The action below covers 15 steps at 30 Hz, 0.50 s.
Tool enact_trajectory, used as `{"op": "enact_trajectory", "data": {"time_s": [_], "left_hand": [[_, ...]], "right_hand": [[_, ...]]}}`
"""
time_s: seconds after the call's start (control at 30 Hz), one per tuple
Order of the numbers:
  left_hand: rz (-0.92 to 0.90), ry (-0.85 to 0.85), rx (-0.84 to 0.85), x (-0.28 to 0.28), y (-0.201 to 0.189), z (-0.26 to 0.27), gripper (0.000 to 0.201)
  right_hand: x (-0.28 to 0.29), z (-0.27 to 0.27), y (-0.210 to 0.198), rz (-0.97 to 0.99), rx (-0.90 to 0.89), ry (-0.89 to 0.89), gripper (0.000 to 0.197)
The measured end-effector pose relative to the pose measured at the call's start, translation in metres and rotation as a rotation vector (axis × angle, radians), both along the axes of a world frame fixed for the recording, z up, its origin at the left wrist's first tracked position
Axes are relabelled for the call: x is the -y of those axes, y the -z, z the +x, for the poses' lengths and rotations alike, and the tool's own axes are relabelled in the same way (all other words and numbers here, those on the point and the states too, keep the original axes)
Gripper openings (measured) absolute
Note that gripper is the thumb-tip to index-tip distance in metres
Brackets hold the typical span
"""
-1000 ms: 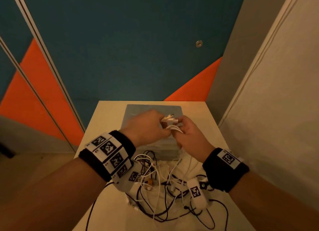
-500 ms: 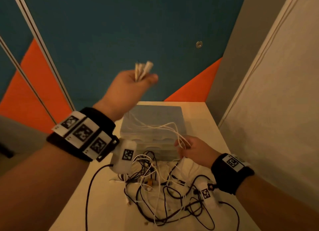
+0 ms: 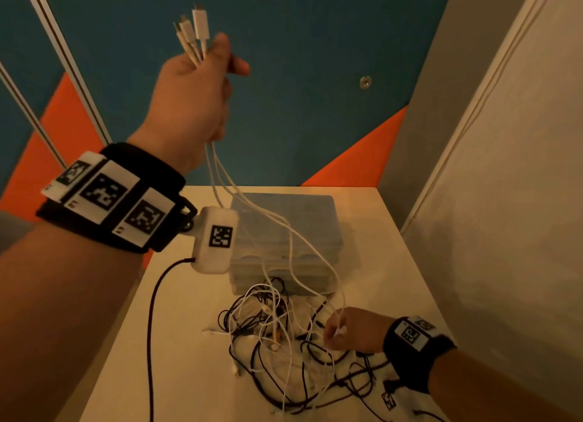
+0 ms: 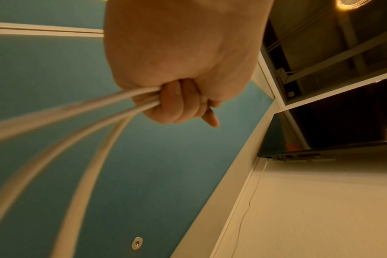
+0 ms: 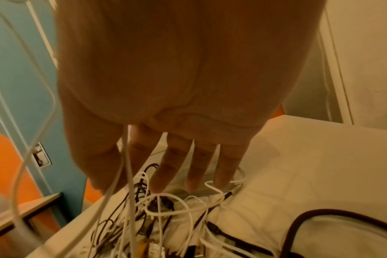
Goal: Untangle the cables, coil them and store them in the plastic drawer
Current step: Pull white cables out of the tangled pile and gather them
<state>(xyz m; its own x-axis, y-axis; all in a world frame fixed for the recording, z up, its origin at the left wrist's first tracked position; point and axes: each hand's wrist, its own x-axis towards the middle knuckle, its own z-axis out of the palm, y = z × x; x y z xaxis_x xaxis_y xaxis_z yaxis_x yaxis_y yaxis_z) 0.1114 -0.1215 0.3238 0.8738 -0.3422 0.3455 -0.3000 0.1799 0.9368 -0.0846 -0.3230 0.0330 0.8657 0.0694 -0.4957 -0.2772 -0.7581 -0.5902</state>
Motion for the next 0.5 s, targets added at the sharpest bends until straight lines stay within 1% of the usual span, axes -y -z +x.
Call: {"op": "enact_trajectory", "data": {"time_s": [0.07, 0.13, 0.17, 0.23, 0.27, 0.3, 0.4, 0.5], "left_hand": [[0.024, -0.007, 0.02, 0.0, 0.004, 0.001, 0.039], [0.065, 0.016, 0.022, 0.003, 0.009, -0.002, 0.039], [0.089, 0.032, 0.02, 0.005, 0.012, -0.003, 0.038], [0.131, 0.054, 0.024, 0.008, 0.017, -0.006, 0.039], [0.14, 0.059, 0.029, 0.009, 0.018, -0.007, 0.039], [0.148, 0.063, 0.036, 0.01, 0.019, -0.008, 0.04], [0.188, 0.085, 0.063, 0.012, 0.025, -0.01, 0.04], [0.254, 0.12, 0.072, 0.017, 0.039, -0.015, 0.042]], "right_hand": [[0.001, 0.003, -0.004, 0.04, 0.036, 0.045, 0.018], [0.005, 0.01, -0.009, 0.129, 0.131, 0.162, 0.021], [0.007, 0.015, -0.015, 0.194, 0.177, 0.251, 0.023], [0.006, 0.024, -0.031, 0.406, 0.245, 0.487, 0.026], [0.004, 0.028, -0.043, 0.493, 0.276, 0.573, 0.027], [0.004, 0.032, -0.055, 0.534, 0.322, 0.618, 0.028], [0.0, 0.041, -0.096, 0.558, 0.536, 0.623, 0.032], [-0.007, 0.047, -0.138, 0.677, 0.731, 0.608, 0.024]]}}
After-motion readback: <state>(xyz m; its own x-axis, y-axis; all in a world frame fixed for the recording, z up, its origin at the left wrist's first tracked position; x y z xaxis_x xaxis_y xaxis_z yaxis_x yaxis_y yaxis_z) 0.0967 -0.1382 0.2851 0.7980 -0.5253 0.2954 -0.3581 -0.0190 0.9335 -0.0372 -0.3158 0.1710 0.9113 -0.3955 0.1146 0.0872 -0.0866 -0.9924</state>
